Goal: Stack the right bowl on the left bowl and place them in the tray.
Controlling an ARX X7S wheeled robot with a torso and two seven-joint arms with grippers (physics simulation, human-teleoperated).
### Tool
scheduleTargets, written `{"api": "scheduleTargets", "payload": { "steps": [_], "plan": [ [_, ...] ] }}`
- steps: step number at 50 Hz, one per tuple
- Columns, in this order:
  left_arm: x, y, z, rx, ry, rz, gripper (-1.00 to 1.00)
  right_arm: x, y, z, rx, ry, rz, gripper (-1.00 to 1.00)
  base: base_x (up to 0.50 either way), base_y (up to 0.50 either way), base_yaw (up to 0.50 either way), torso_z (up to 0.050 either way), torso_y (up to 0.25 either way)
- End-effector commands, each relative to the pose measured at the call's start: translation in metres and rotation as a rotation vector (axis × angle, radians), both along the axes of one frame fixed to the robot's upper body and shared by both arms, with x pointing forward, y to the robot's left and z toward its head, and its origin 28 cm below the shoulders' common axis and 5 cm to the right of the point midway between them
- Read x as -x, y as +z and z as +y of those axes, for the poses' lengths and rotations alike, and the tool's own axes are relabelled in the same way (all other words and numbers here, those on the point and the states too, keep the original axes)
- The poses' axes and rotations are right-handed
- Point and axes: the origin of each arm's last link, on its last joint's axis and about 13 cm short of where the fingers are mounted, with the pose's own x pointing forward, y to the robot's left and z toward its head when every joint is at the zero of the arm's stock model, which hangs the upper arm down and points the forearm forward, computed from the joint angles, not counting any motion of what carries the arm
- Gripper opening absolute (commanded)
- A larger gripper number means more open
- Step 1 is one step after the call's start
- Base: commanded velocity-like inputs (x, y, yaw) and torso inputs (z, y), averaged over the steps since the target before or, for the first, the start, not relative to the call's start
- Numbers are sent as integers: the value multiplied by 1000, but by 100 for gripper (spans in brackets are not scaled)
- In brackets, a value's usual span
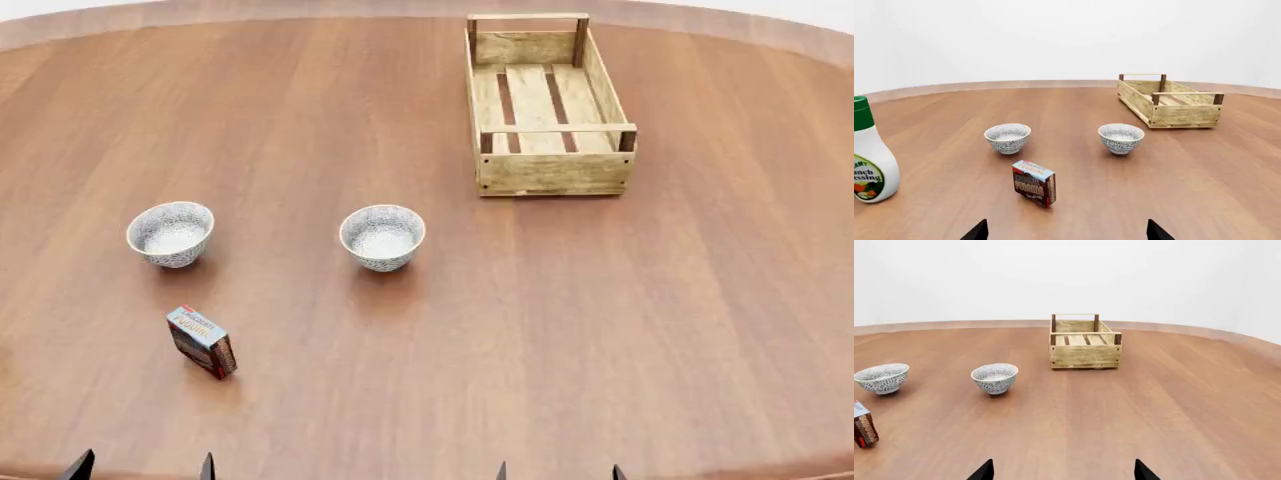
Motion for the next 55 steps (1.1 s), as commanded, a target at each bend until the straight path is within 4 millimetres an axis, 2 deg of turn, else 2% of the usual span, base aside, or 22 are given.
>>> {"api": "scheduleTargets", "payload": {
  "steps": [1, 42, 55],
  "plan": [
    [0, 0, 0, -3, -1, 5, 100, -1, -1, 0, -1, 0, 4, 100, 0, 0, 0, 0, 0],
    [2, 4, -1, 39, -24, 0, 100, 1, -1, 0, -3, -3, 2, 100, 0, 0, 0, 0, 0],
    [2, 3, -1, 23, -27, -10, 100, 1, -1, 0, -1, 0, 1, 100, 0, 0, 0, 49, -5]
  ]
}}
